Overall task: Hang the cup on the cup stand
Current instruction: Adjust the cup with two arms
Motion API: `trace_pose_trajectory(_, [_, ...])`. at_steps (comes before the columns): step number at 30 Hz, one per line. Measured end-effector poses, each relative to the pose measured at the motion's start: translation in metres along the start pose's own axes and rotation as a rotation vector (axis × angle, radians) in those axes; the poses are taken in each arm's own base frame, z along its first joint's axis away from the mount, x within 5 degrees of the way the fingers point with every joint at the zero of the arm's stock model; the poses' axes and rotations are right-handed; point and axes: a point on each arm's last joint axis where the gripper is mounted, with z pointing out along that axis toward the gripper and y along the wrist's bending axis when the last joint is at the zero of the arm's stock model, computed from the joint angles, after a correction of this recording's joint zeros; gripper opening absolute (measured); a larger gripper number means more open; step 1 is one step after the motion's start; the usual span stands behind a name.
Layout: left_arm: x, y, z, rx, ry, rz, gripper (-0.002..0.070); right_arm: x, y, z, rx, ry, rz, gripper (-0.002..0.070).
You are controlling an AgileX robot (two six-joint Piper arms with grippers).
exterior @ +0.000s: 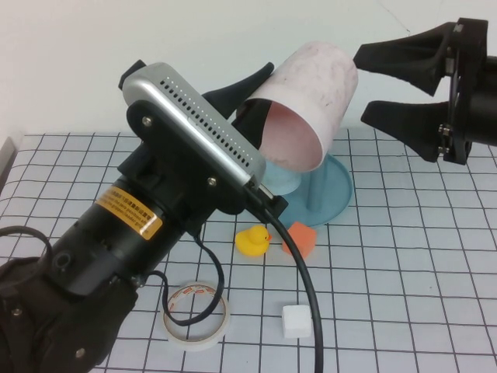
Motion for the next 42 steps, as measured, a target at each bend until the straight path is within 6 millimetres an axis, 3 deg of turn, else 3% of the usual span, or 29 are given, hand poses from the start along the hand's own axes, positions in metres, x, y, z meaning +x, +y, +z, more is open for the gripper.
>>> trace_pose_trajectory(8, [0.004,-0.003,0.001,0.016,0.023,0.001,0.0006,0.001,0.004,0.000,-0.025,0.022,-0.025,0.0683])
trace_pose_trajectory(21, [0.012,-0.013,0.011,-0.006,-0.079,0.046,0.0006,0.012,0.018,0.008,-0.072,0.088,-0.050,0.0693])
trace_pose_trajectory(42, [0.016,-0.022,0.014,0.033,-0.120,-0.003,0.0006,0.010,0.017,0.010,-0.045,0.052,-0.051,0.0693])
